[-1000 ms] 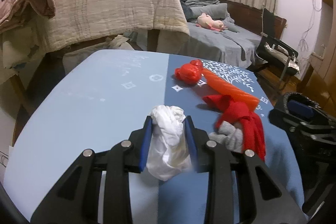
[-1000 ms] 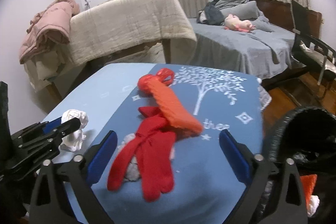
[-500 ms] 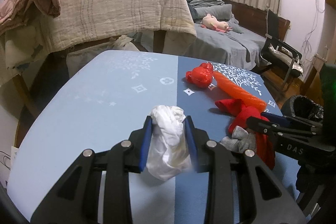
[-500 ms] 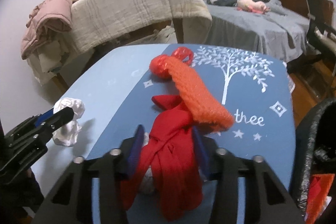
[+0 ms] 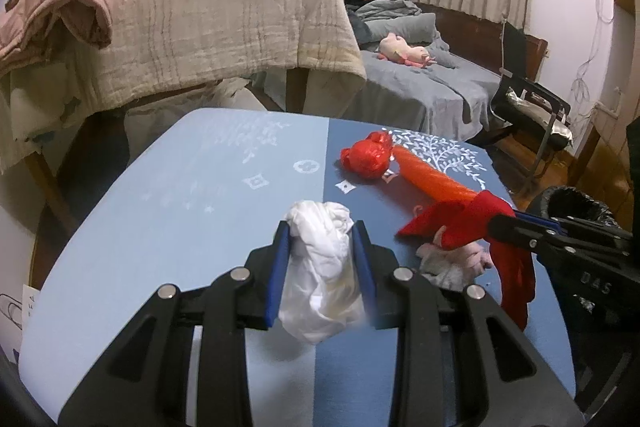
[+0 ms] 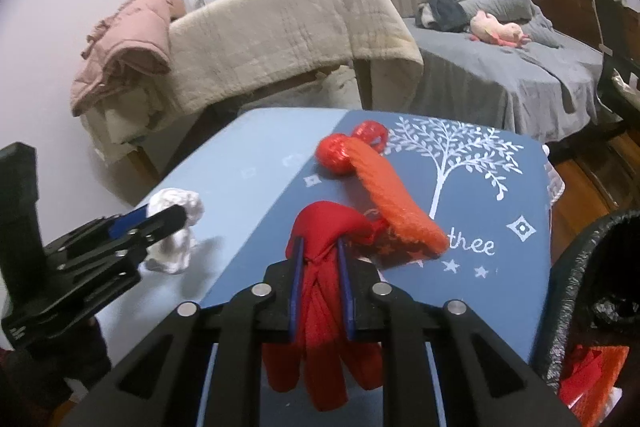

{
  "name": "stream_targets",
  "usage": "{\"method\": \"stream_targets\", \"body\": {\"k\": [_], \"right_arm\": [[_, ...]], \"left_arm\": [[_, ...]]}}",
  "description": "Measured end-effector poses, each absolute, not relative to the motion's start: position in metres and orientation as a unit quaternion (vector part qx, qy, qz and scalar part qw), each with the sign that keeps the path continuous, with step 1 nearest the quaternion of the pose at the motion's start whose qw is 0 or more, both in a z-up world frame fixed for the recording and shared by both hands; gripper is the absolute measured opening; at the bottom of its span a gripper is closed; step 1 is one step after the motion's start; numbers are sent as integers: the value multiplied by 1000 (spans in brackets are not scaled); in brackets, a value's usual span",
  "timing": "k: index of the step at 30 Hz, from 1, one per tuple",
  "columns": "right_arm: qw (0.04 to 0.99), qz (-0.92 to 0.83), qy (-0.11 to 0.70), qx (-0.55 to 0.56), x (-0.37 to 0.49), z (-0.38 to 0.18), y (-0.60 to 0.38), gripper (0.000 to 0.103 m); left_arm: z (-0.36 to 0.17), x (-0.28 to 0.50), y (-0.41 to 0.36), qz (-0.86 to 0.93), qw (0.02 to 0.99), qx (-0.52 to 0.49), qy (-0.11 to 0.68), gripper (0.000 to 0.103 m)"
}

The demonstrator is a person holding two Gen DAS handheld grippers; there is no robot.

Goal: Collect trash
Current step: 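Grasp the other red glove with the right tool, then carry the white cloth and red glove over the trash bin with both tools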

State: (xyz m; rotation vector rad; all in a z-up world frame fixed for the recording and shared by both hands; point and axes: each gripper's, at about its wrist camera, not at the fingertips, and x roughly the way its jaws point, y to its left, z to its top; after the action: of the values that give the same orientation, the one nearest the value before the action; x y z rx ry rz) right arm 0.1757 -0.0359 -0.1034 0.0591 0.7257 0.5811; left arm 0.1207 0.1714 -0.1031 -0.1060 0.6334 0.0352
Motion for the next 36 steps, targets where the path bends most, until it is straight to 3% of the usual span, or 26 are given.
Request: {"method": "stream_targets", "body": {"k": [20,36], "right_arm": [[916,282,282,43,128,-41,-88,16],[939,212,262,61,112,-31,-164,16]], "left_arm": [[-58,104,127,-18,960,-43,276,31],[-42,106,55,-87,959,-25,268,31]]}}
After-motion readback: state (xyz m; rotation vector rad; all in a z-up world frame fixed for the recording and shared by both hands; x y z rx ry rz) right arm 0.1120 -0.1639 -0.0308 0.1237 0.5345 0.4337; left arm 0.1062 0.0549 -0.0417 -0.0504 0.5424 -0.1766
